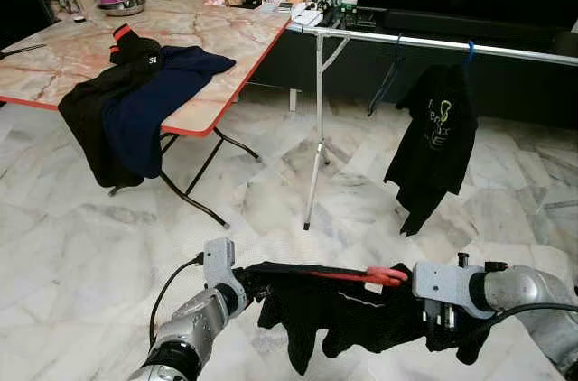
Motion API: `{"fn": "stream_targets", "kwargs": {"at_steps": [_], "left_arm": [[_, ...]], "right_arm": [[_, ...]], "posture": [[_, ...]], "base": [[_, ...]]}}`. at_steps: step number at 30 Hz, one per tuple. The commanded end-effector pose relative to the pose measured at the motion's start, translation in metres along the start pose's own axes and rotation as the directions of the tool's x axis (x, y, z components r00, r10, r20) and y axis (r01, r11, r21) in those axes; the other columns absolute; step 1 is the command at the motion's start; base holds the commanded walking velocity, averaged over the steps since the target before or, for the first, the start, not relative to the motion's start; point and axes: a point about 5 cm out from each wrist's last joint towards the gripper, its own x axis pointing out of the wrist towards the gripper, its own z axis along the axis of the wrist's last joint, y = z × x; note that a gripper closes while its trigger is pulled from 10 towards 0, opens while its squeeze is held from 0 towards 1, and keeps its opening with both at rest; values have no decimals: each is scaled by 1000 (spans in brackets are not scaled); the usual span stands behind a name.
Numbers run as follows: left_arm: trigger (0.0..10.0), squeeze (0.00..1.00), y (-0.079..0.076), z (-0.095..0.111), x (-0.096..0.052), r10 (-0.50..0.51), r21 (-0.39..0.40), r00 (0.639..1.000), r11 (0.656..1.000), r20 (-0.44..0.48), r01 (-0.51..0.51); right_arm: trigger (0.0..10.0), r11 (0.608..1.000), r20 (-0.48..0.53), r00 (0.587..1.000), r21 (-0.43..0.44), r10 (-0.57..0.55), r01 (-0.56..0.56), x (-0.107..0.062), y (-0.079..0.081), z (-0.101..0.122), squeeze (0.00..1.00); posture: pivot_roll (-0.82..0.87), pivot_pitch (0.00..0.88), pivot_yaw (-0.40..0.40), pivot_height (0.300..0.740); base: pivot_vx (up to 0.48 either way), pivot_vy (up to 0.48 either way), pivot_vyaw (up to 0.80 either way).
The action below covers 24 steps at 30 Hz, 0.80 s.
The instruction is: Hang hanger
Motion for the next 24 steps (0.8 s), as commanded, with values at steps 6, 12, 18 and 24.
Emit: {"fn": "stream_targets", "kwargs": {"at_steps": [6,12,18,24], "left_arm": [[0,0,-7,12,-6,-162,65,987,985,7,161],[0,0,-23,18,-16,-356,181,934,918,-23,354],[0,0,-34,17,-31,-482,230,873,843,-74,485],[0,0,-38,23,-38,-506,250,861,827,-59,503]], "right_arm": [[0,999,-20,1000,50,-12,13,9,6,0,0],[0,994,8,1000,105,16,-17,26,24,11,0],[0,982,42,999,187,-11,3,38,27,19,0],[0,976,23,1000,215,15,-19,42,33,18,0]], "posture": [[12,98,-18,740],[24,97,-14,740],[31,94,-12,740],[40,89,-11,740]], "base": [[0,0,0],[0,0,0],[0,0,0],[0,0,0]]}}
